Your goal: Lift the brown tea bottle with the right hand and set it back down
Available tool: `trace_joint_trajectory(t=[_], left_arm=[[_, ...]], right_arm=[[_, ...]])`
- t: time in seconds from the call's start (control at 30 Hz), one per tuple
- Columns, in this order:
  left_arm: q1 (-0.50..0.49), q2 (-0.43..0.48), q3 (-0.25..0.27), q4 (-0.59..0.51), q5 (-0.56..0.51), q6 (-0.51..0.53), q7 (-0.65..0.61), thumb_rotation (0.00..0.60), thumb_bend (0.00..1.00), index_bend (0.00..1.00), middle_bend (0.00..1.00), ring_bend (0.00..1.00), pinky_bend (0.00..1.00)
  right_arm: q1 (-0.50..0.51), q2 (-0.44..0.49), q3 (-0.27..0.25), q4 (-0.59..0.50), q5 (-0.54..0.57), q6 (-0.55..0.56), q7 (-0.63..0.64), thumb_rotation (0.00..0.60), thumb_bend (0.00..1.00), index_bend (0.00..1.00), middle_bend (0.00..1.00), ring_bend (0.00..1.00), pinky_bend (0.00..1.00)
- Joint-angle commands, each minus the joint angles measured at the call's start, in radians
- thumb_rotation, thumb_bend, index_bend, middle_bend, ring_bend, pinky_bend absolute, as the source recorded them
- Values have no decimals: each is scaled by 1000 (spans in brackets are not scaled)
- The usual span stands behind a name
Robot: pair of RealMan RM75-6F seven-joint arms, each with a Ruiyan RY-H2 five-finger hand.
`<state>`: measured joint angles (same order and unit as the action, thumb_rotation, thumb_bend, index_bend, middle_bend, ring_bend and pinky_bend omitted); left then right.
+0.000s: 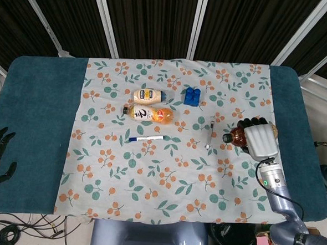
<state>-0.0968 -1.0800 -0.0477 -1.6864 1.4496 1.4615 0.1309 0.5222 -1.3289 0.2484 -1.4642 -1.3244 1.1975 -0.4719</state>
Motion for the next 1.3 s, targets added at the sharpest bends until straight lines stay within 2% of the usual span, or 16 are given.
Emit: trace_joint_trajectory(t=[0.03, 0.2, 0.37, 0.5, 0.57, 0.63, 0.67, 0.77, 0.87, 0.97, 1.13, 1.23, 1.3], left_arm=[[-1, -1, 0, 0, -1, -1, 3, 600, 393, 122, 23, 12, 90], [-1, -1, 0, -1, -3, -3, 6, 600, 393, 122, 23, 11, 90], [-1, 0, 0, -2, -3, -2, 3, 600, 393, 122, 23, 12, 90], [-1, 2, 2, -2, -4, -7, 5, 600, 394, 122, 23, 11, 90], [-1, 2, 3, -3, -4, -7, 5, 600, 394, 122, 23, 11, 91], [-1, 3, 3, -4, -3, -6, 5, 600, 393, 122, 23, 12, 91], [-1, 3, 3, -5, -3, -6, 5, 600, 393, 122, 23, 12, 91], [-1, 3, 4, -6, -3, -7, 6, 600, 394, 122, 23, 11, 91], [-1, 5, 4, -9, -7, -10, 9, 600, 394, 122, 23, 11, 91], [-1, 7, 3, -10, -9, -10, 9, 600, 394, 122, 23, 11, 91], [-2, 6, 4, -11, -10, -14, 13, 600, 394, 122, 23, 11, 91], [-2, 6, 3, -11, -11, -13, 14, 600, 394, 122, 23, 11, 91], [-2, 6, 2, -12, -13, -12, 15, 600, 394, 122, 23, 11, 91]], right_arm=[[11, -14, -2, -39, 44, 0, 78, 600, 448, 493, 510, 633, 788], [6, 28, 73, -188, 77, -91, 533, 600, 448, 493, 512, 634, 788], [-8, 135, 166, -347, 111, -223, 1021, 600, 440, 493, 511, 634, 788], [-40, 214, 237, -416, 65, -289, 1411, 600, 438, 493, 511, 634, 788], [-58, 234, 260, -431, 20, -294, 1584, 600, 438, 493, 510, 634, 787], [-79, 255, 282, -434, -46, -283, 1812, 600, 438, 493, 509, 634, 787], [-91, 262, 293, -425, -90, -264, 1949, 600, 438, 493, 508, 634, 787], [-112, 269, 308, -380, -180, -186, 2221, 600, 439, 493, 508, 634, 790], [-131, 269, 307, -321, -247, -83, 2397, 600, 438, 493, 507, 634, 793], [-147, 271, 290, -273, -287, -6, 2493, 600, 439, 493, 508, 634, 793], [-150, 276, 232, -229, -323, 19, 2496, 600, 438, 503, 508, 634, 794], [-140, 274, 175, -202, -352, -10, 2362, 600, 438, 511, 507, 634, 796], [-130, 268, 133, -186, -364, -51, 2207, 600, 438, 516, 508, 634, 796]])
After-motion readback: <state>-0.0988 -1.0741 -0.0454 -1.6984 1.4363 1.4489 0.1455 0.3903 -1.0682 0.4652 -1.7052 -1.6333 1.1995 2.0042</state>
